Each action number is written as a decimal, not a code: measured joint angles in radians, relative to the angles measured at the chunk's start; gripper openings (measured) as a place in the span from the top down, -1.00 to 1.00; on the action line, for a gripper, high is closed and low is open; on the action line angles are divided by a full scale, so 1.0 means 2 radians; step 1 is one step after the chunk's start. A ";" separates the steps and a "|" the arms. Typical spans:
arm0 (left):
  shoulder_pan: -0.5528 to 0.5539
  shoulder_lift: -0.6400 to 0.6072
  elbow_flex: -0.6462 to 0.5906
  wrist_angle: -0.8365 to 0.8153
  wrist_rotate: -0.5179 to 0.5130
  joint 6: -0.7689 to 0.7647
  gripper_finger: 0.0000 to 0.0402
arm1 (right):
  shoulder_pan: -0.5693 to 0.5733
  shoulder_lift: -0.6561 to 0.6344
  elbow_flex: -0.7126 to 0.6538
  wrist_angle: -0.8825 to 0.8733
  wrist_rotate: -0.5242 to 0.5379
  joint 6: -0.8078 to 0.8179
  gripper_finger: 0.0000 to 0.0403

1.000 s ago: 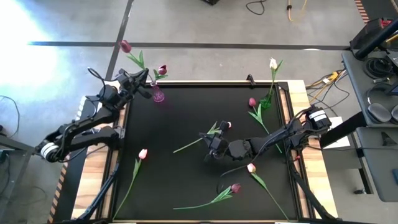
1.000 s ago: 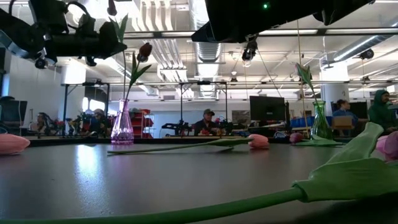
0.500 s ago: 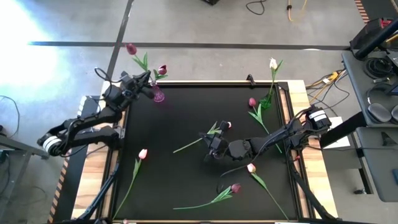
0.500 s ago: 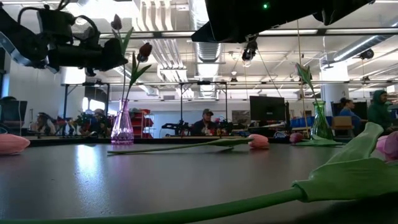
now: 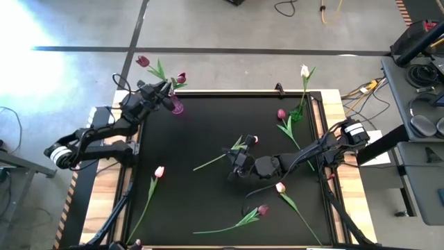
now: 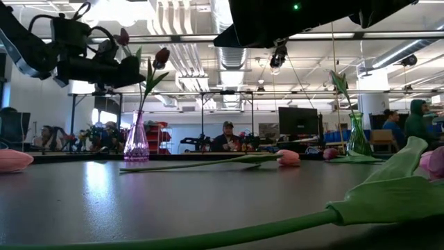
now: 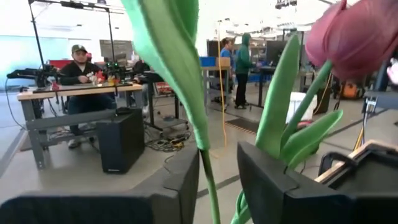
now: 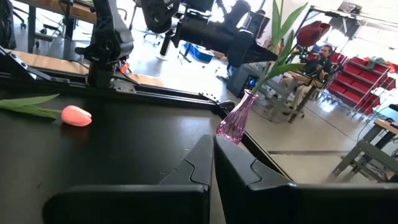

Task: Sort flowers into vase by color
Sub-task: Put the red flower into the violet vase

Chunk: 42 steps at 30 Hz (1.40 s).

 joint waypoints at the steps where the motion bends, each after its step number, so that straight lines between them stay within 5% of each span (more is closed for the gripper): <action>1: 0.000 -0.003 0.000 -0.007 0.000 0.006 0.48 | 0.000 0.000 0.000 0.000 0.000 0.001 0.95; 13: -0.001 -0.060 0.000 -0.123 -0.030 0.041 0.27 | -0.003 0.000 0.000 0.000 0.000 0.017 0.95; 33: -0.027 -0.249 0.000 -0.386 -0.030 0.054 0.25 | -0.003 0.000 0.000 0.000 0.000 0.013 0.95; 42: -0.041 -0.268 -0.003 -0.398 -0.030 0.030 0.32 | -0.003 0.000 0.000 -0.001 0.000 0.009 0.94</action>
